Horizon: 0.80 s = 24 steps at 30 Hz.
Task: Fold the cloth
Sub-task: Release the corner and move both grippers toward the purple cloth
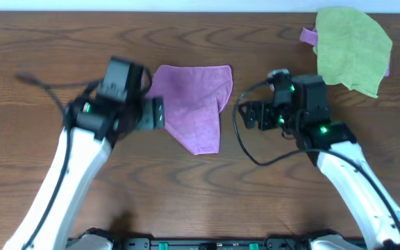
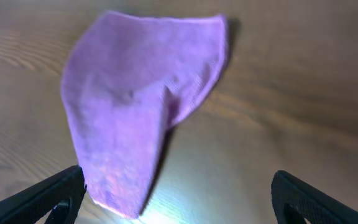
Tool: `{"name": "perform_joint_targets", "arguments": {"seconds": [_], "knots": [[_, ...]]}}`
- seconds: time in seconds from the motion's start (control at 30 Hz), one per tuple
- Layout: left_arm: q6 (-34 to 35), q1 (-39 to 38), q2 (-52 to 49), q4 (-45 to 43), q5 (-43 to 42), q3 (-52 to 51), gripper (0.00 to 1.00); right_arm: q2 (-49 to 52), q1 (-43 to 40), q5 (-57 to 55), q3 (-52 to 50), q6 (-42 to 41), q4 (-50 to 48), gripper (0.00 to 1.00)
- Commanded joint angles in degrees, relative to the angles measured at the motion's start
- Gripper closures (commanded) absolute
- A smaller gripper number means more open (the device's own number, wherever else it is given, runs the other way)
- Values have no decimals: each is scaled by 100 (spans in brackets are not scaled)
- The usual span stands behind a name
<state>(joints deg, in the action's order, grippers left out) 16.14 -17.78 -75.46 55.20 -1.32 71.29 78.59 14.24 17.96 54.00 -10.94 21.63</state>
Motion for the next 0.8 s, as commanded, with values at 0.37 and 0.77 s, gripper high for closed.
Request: {"name": "perform_joint_targets", "arguments": {"seconds": [0.37, 0.77], "knots": [[745, 13, 1152, -1357, -1121, -2616, 5, 1786, 1248, -232, 1003, 181, -356, 14], [791, 13, 1021, -2118, -1185, -2942, 5, 2586, 1283, -315, 1207, 114, -966, 99]]}}
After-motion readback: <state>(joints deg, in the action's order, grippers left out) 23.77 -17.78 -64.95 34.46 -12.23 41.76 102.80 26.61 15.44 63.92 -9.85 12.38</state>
